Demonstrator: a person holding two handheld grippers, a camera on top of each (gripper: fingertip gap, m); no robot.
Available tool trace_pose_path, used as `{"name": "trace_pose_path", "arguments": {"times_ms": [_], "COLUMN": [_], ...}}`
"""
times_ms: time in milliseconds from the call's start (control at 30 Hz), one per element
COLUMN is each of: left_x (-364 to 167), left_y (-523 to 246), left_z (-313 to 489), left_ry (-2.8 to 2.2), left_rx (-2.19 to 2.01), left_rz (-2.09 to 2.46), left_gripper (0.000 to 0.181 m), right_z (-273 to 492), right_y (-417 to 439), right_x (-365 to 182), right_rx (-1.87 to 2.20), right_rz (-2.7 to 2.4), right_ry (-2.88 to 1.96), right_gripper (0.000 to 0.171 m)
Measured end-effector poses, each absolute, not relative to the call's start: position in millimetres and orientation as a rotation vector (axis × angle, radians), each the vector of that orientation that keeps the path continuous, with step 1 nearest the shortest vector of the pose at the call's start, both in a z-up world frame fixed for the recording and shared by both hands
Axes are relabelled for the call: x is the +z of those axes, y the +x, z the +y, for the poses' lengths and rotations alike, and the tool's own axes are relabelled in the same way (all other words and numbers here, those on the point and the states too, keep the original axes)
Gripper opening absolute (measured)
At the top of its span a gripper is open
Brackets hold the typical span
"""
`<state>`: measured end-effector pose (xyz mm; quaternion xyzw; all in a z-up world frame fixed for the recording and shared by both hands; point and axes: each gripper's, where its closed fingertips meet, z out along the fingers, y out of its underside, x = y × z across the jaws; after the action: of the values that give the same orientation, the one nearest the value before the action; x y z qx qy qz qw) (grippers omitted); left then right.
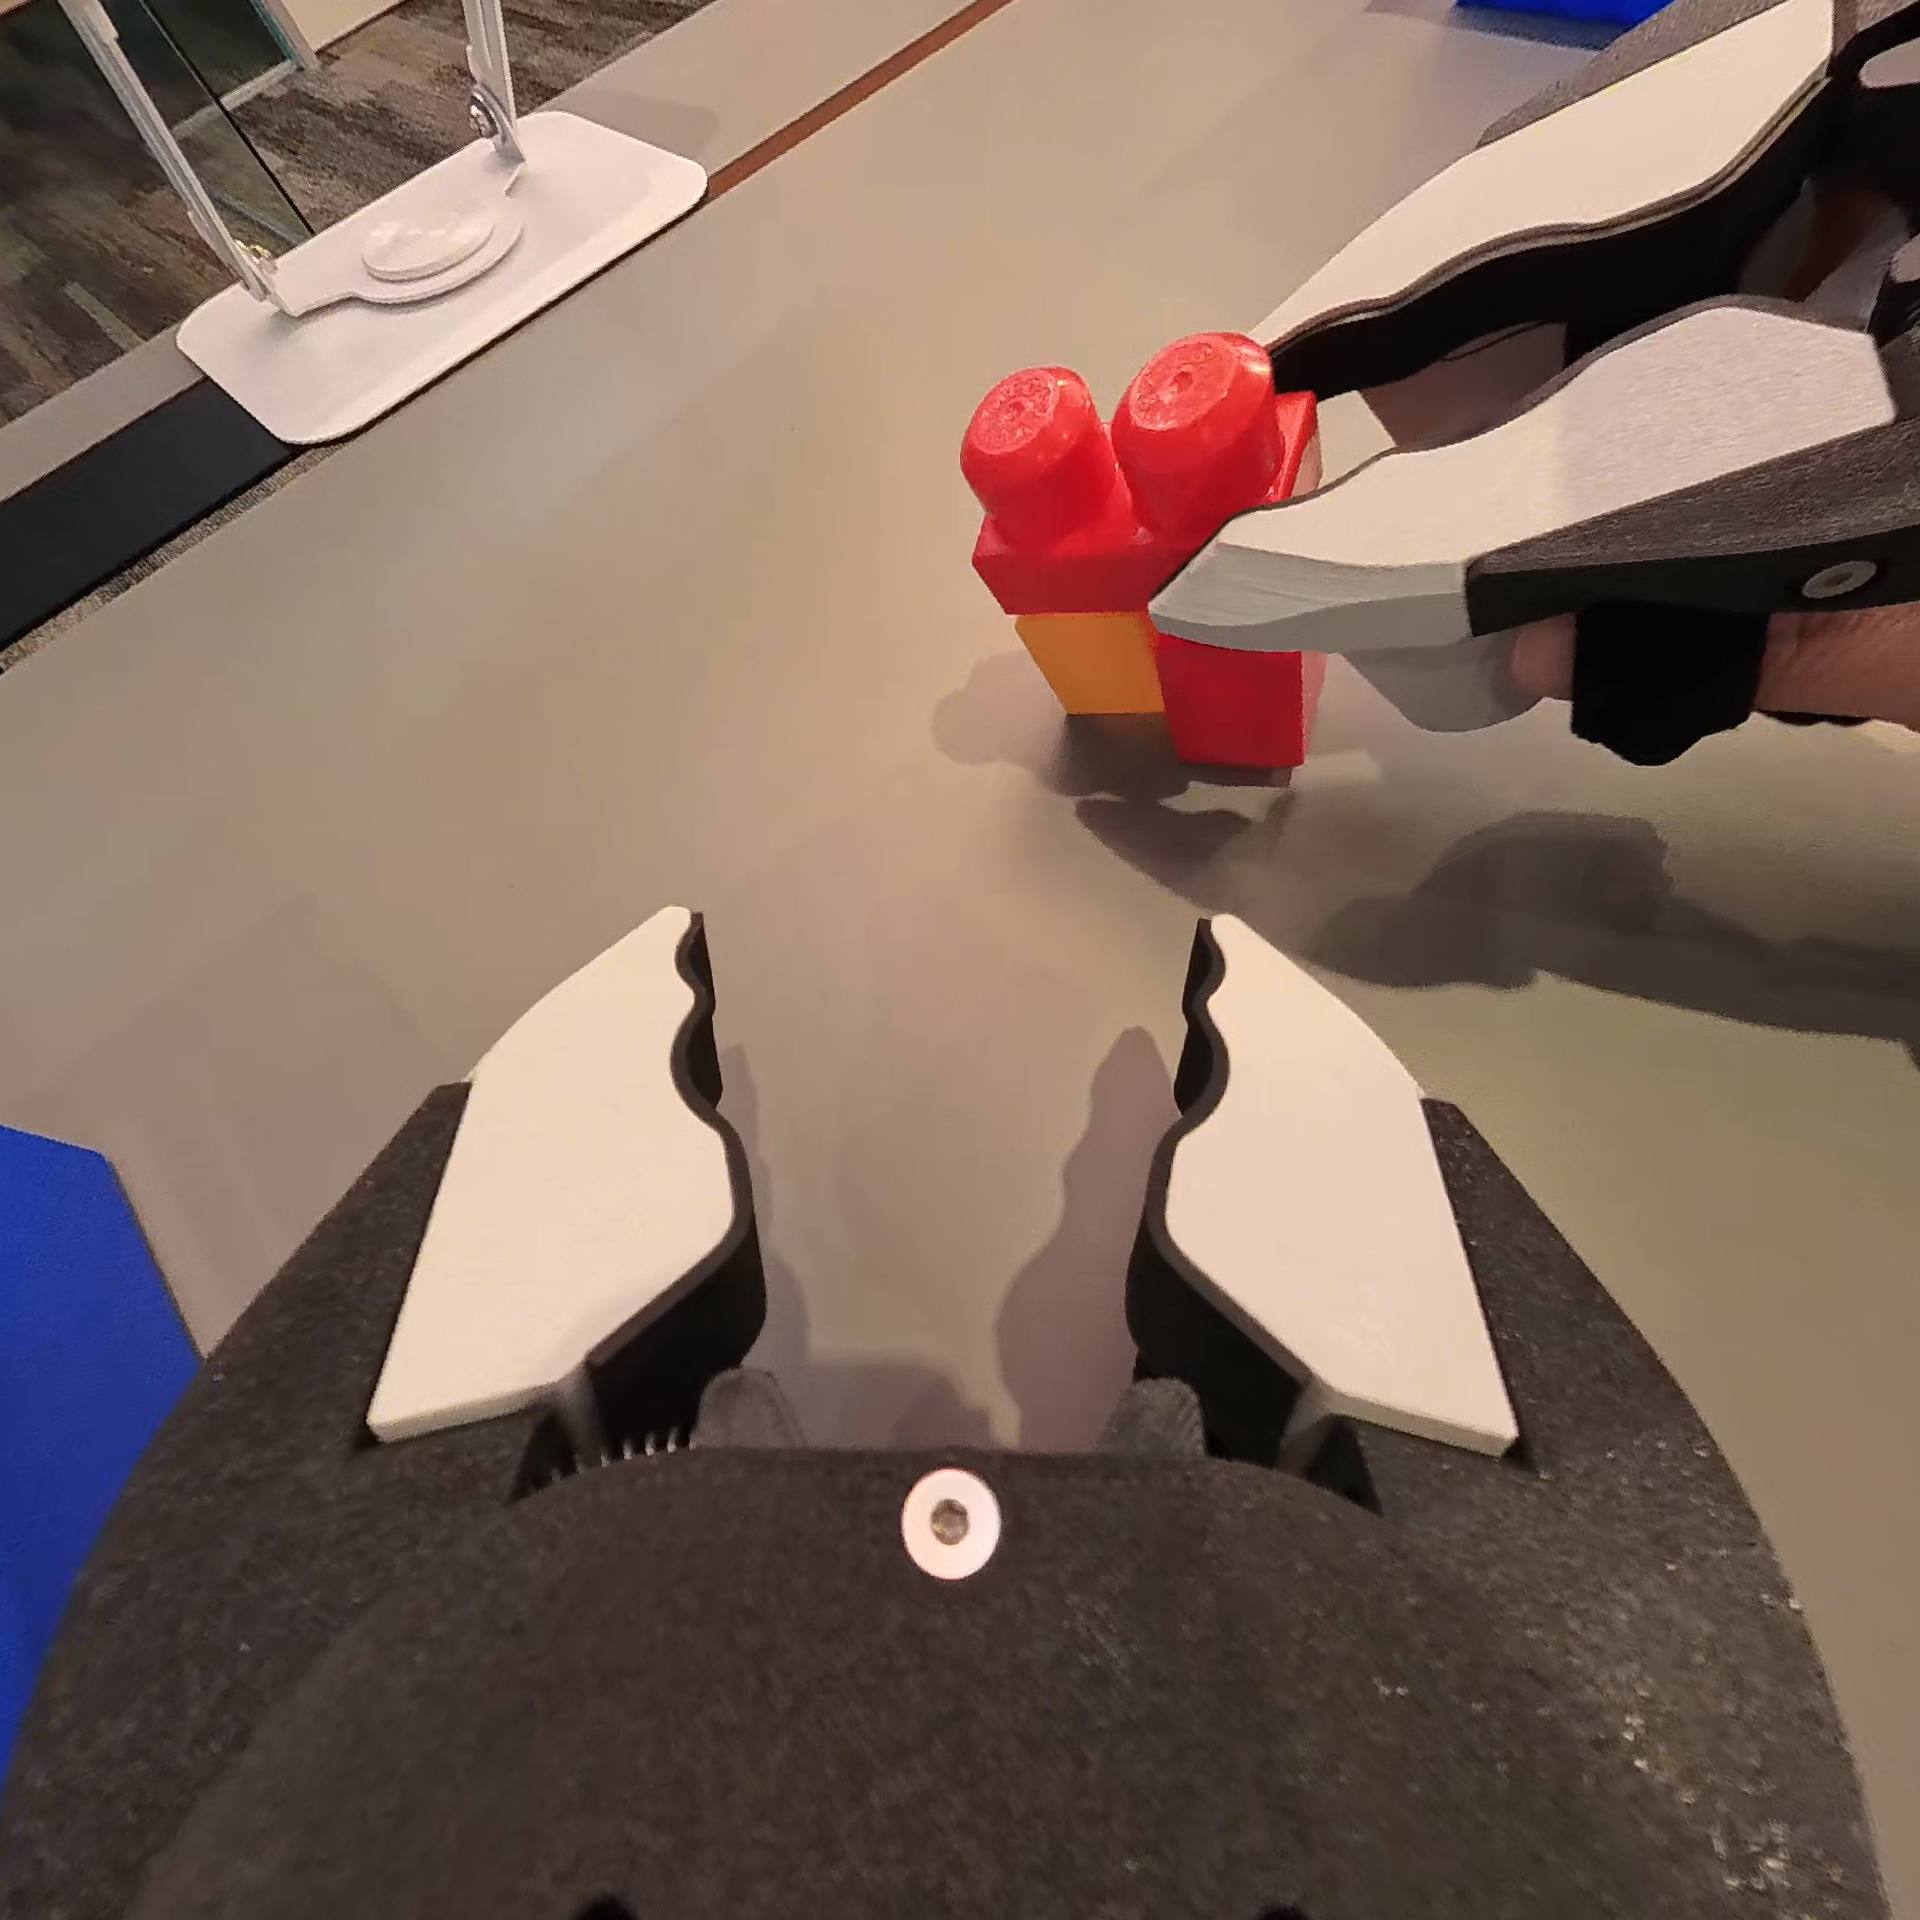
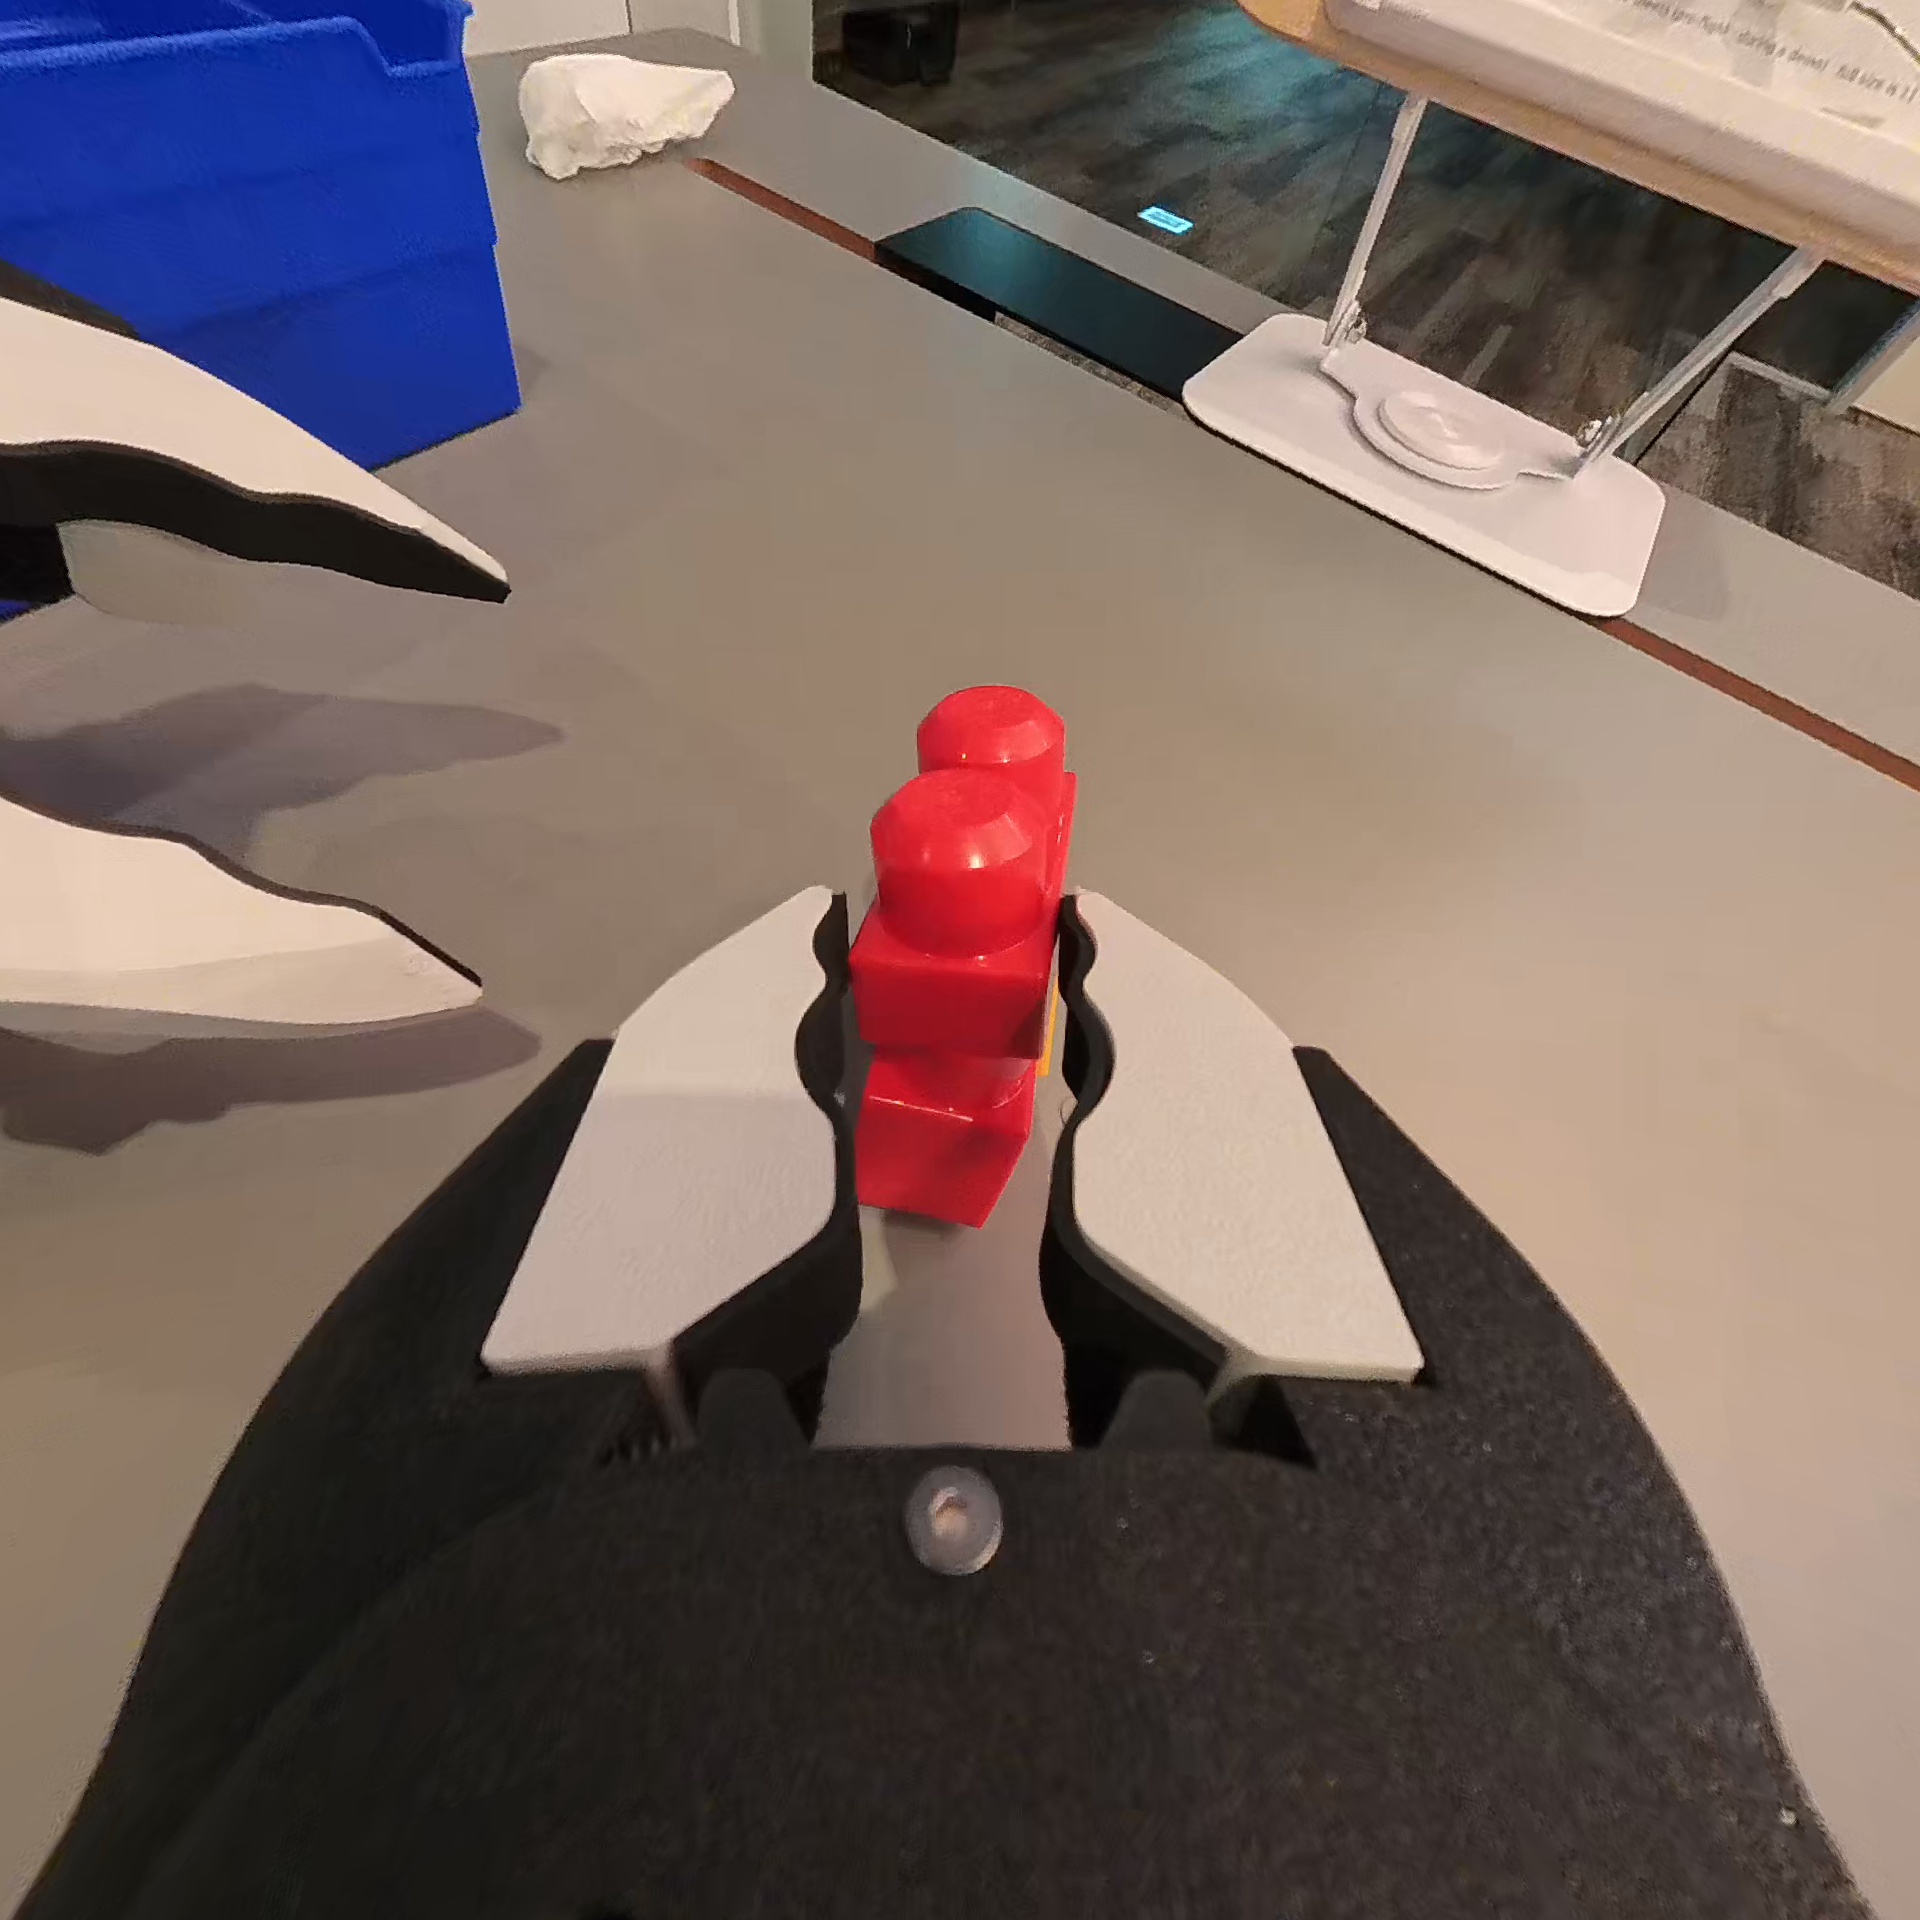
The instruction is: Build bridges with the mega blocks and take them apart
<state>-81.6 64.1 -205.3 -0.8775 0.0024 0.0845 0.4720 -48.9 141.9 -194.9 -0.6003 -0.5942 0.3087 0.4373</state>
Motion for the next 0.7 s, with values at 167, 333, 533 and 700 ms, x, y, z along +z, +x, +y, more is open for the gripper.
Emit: {"name": "trace_pose_path", "arguments": {"times_ms": [167,333,533,700], "left_x": [-204.1,-202.0,-202.3,-202.7], "left_y": [-80.7,-81.2,-82.6,-82.0], "left_z": [64.4,63.6,61.5,60.4], "left_ry": [-2.148,-2.145,-2.148,-2.147], "left_rx": [0.212,0.216,0.220,0.217], "left_rz": [0.009,0.009,0.010,0.008], "left_gripper": [0.087,0.087,0.087,0.087], "right_z": [142.3,149.1,145.0,144.7], "right_y": [-46.5,-48.4,-53.2,-60.5], "right_x": [-195.6,-205.7,-195.0,-199.4], "right_rx": [0.814,0.817,0.819,0.787], "right_rz": [-1.492,-1.482,-1.476,-1.508], "right_ry": [-1.492,-1.536,-1.470,-1.482], "right_gripper": [0.038,0.048,0.052,0.040]}}
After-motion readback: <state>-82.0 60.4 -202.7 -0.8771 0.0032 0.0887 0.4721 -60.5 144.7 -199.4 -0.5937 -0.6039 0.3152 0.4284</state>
